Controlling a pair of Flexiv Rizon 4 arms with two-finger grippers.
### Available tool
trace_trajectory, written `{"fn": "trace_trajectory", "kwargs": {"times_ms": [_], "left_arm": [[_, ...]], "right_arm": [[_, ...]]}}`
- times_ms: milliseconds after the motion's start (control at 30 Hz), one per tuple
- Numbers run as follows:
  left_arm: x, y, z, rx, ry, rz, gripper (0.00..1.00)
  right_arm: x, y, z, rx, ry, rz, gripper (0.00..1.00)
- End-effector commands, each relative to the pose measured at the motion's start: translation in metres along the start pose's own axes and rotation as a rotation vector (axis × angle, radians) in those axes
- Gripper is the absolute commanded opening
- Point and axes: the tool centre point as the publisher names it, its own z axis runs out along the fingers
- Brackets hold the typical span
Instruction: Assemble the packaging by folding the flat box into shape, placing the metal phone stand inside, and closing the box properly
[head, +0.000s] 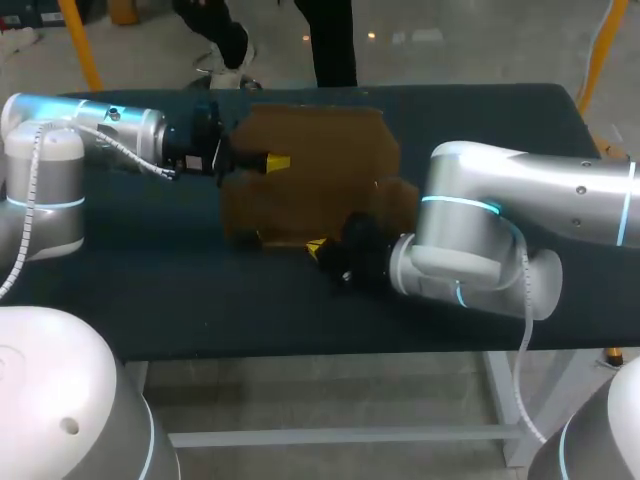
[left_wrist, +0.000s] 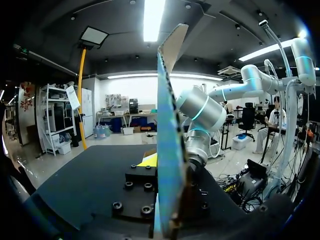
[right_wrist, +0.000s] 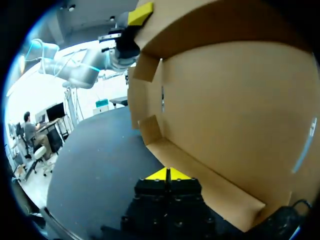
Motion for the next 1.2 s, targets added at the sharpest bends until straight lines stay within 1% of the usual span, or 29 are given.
{"fn": "trace_trajectory", "kwargs": {"times_ms": [33,667,1000,1200], "left_arm": [[0.006,0.003,0.0,0.004,-0.003,0.01,0.0],[0.01,0.012,0.002,0.008,-0.003,0.032,0.0],[0.011,0.014,0.001,0.004,-0.015,-0.003,0.0],[0.008,0.014,0.0,0.003,-0.02,-0.083,0.0]], "right_arm": [[0.0,-0.008,0.007,-0.006,-0.006,0.002,0.0],[0.0,-0.008,0.007,-0.006,-0.006,0.002,0.0],[0.0,-0.008,0.007,-0.006,-0.006,0.002,0.0],[0.0,-0.008,0.007,-0.006,-0.006,0.002,0.0]]}}
